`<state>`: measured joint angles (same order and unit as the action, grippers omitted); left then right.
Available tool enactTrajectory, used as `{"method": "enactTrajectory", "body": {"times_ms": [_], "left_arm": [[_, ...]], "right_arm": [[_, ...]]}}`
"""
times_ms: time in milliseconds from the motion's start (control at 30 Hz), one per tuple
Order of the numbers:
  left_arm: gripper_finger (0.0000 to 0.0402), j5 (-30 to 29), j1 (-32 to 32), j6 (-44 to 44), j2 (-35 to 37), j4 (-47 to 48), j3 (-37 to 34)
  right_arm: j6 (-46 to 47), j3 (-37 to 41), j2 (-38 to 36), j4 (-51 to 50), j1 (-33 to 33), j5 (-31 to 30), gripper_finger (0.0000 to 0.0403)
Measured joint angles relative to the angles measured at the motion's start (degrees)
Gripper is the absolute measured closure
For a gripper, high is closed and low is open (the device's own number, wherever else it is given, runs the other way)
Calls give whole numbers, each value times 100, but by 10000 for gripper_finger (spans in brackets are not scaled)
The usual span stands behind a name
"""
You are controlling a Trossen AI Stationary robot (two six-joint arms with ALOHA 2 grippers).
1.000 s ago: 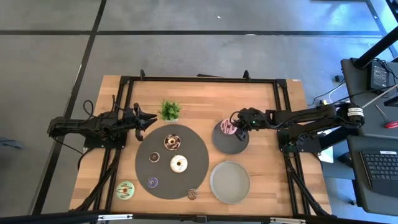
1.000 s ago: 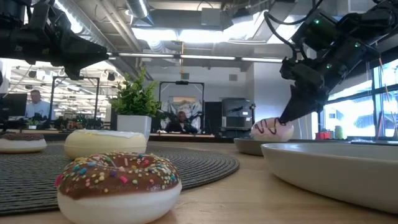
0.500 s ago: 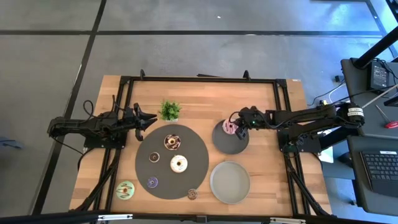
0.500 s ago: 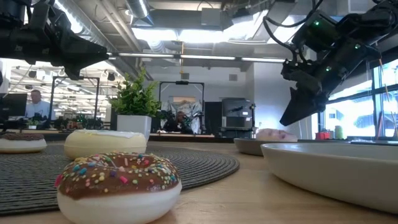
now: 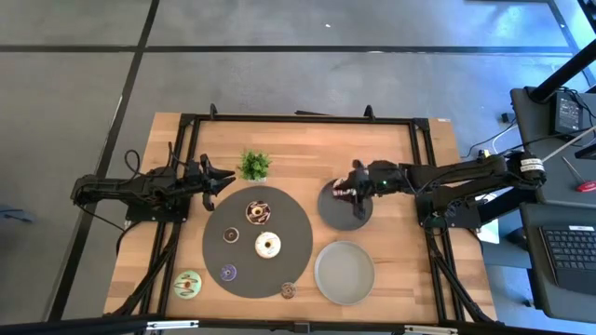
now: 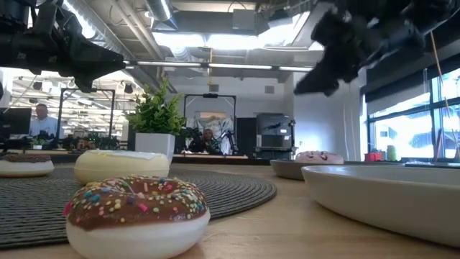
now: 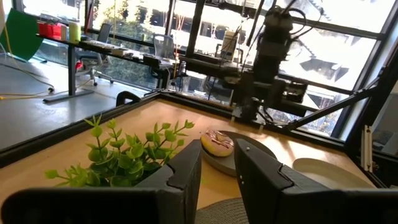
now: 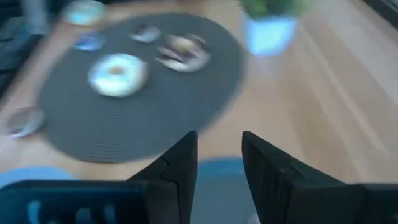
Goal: Pick & Place donuts
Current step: Put the large white donut on the black plate
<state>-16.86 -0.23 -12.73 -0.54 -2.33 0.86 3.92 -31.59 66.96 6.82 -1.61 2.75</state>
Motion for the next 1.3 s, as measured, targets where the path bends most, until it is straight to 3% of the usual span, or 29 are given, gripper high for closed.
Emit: {"method": "enactTrajectory", "body": {"times_ms": [200,400,567,667,867,967,1167,1300], "left_arm": [[310,-16,1,-2,2,-50,0],[310,-551,0,-123,0,-242,-6],[310,874,-206,562,-286,-1113,-4],[309,988,-437,845,-764,-1513,20],[311,642,-977,539,-2596,-1440,680],[309,647,-1366,522,-3840,-1178,1535],[311,292,-2002,676,-6375,432,3617],[308,601,-2171,108,-7620,1353,4640]], "right_arm": [[-91,-111,-1,13,349,32,275],[-2,-111,-106,-384,563,34,275],[3,-5,-667,-567,917,10,275],[-103,102,-982,-613,1060,-185,275],[-115,125,-1131,-593,1104,-703,275],[-116,127,-1113,-594,1104,-1023,275],[-105,129,-1113,-601,1102,-1501,275],[34,129,-1113,-625,1102,-1517,275]]}}
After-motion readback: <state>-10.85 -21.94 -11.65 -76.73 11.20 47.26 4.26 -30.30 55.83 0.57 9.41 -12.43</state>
